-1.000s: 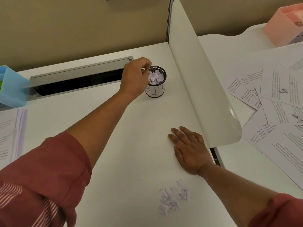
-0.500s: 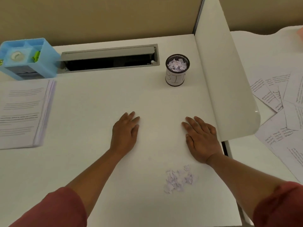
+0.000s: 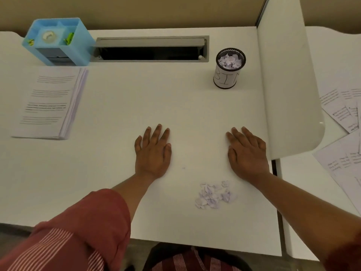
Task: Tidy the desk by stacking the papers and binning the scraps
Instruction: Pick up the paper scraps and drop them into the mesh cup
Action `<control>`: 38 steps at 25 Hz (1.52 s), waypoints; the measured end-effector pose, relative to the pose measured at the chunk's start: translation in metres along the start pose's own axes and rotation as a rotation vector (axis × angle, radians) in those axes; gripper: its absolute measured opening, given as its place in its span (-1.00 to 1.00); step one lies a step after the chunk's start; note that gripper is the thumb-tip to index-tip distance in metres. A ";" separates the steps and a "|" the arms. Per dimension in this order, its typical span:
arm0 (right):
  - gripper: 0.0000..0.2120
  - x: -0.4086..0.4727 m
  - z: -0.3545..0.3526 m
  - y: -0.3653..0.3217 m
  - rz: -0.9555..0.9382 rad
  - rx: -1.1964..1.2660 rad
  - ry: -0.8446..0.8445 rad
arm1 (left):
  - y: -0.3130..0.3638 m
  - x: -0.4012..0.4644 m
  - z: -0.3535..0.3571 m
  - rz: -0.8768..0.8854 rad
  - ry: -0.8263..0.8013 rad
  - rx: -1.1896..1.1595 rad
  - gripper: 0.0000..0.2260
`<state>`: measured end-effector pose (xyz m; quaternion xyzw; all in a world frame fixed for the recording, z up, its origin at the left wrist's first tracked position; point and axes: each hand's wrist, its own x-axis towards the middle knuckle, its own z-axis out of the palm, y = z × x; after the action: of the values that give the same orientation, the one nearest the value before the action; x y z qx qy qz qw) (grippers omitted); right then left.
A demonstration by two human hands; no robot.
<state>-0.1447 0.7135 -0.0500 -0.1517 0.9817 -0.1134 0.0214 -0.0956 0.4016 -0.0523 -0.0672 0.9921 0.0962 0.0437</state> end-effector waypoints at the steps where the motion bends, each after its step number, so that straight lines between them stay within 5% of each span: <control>1: -0.55 0.001 0.000 -0.003 0.002 0.043 0.032 | 0.000 0.000 0.000 -0.004 -0.006 -0.001 -0.52; 6: -0.68 0.005 0.005 -0.063 -0.366 0.270 -0.060 | 0.000 0.002 0.000 -0.023 -0.014 0.004 -0.49; 10: -0.61 0.007 0.020 -0.104 -0.743 0.211 -0.188 | 0.000 0.003 0.001 -0.028 -0.020 0.014 -0.49; 13: -0.60 0.005 0.014 -0.097 -0.822 0.132 -0.235 | -0.001 0.003 0.001 -0.028 -0.020 0.021 -0.49; 18: -0.61 -0.011 -0.019 -0.044 -0.638 0.091 -0.379 | -0.002 0.004 0.002 -0.029 -0.022 0.022 -0.48; 22: -0.59 -0.021 -0.048 -0.017 -0.347 0.234 -0.679 | -0.001 0.004 0.002 -0.023 -0.006 0.010 -0.47; 25: -0.30 -0.032 -0.059 -0.016 -0.287 0.178 -0.793 | -0.001 0.005 0.003 -0.028 -0.016 0.017 -0.48; 27: -0.27 -0.043 -0.058 -0.020 -0.274 0.124 -0.764 | -0.001 0.004 0.003 -0.031 -0.023 0.025 -0.47; 32: -0.65 -0.050 -0.038 -0.032 -0.150 0.317 -0.485 | -0.002 0.004 0.004 -0.024 -0.015 0.029 -0.47; 38: -0.50 -0.052 -0.043 -0.047 -0.191 0.272 -0.561 | -0.003 0.004 0.005 -0.027 -0.022 0.030 -0.48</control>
<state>-0.0848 0.6945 0.0035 -0.2640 0.8948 -0.1986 0.3003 -0.0991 0.3994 -0.0577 -0.0789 0.9919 0.0817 0.0567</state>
